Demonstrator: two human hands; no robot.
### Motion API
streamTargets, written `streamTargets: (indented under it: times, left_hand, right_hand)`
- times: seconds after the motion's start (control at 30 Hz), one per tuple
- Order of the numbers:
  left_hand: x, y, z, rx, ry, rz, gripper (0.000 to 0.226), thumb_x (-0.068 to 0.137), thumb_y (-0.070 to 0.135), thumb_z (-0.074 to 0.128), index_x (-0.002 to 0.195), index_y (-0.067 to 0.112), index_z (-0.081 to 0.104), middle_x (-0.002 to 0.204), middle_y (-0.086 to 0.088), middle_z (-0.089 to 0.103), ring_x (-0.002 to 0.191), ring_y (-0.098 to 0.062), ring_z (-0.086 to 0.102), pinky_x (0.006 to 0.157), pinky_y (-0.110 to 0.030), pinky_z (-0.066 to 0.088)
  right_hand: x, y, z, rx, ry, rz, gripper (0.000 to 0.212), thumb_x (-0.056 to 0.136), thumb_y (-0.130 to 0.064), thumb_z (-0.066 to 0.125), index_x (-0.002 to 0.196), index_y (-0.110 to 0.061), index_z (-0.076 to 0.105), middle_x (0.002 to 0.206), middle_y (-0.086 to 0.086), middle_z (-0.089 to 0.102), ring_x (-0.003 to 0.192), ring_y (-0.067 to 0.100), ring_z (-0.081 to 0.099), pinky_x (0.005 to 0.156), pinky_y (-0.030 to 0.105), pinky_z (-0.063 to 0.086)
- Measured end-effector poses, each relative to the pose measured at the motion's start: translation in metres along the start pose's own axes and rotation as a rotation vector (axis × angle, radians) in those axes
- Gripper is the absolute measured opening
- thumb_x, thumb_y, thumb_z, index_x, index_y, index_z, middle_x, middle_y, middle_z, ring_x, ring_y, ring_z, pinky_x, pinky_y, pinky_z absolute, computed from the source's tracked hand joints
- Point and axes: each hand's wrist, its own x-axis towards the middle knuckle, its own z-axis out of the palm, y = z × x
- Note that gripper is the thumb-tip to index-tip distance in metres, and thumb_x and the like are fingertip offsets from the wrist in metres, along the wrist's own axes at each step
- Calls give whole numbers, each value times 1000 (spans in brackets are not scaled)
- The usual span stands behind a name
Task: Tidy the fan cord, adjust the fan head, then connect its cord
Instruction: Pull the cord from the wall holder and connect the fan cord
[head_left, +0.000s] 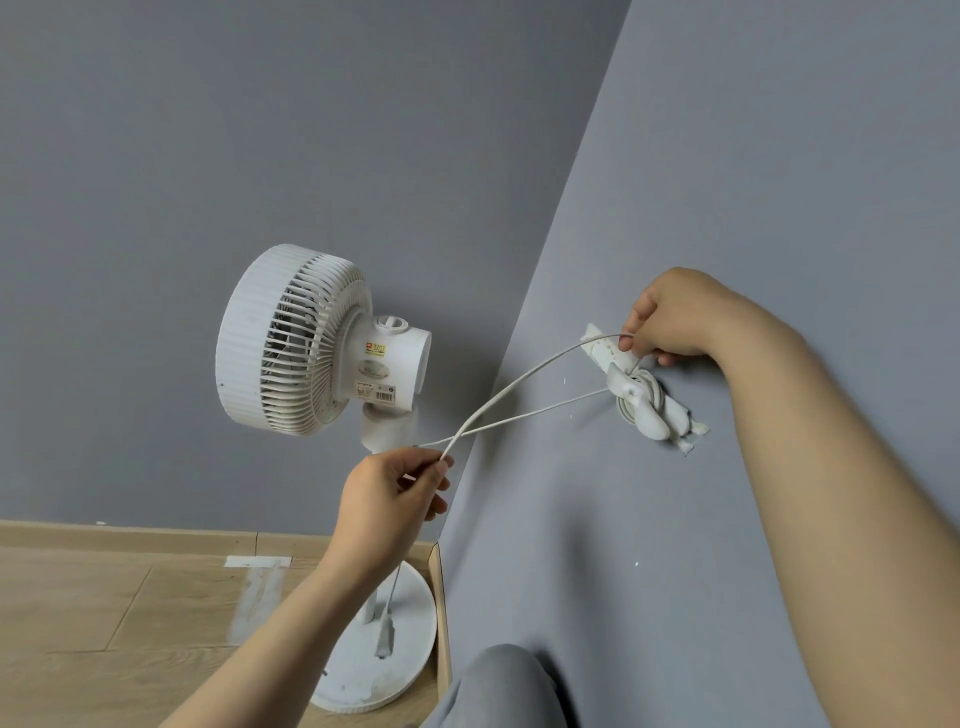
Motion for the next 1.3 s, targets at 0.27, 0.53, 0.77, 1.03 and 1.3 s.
streamTargets:
  times: [0.27,0.53,0.77,1.03,1.3]
  left_hand:
    - [-8,6,2,18,-7,28,18,91,10,60,86,24,71,71,1,71,56,-11,65,57,-17,54]
    - [-16,13,6,12,-40,44,19,87,10,66,76,25,70,72,-4,73,59,-12,70,58,-21,58]
    - [-19,14,17,46,-97,73,13,88,16,66,76,14,70,70,2,73,66,-16,68,71,-31,57]
    - [-22,6,18,132,-175,87,12,91,23,62,80,19,65,76,13,74,74,-23,68,74,-39,53]
    - [-21,-1,17,105,-225,50,10,90,21,63,84,17,71,75,-2,72,73,-11,66,72,-24,52]
  right_hand:
    - [-40,11,6,143,26,-28,5,74,-12,73,75,-17,71,73,6,70,57,16,56,60,25,43]
    - [-83,20,35,234,285,-113,11,76,-12,71,70,-21,67,60,-6,49,55,10,46,49,21,37]
    - [-110,38,57,296,336,-96,12,78,-13,67,72,-22,62,58,-5,52,48,8,45,45,11,32]
    - [-121,44,93,334,368,-33,14,83,-5,60,79,-19,58,63,-6,56,53,6,51,44,10,37]
    - [-120,46,116,386,438,9,21,86,0,56,84,-21,56,74,-5,56,72,22,60,66,25,43]
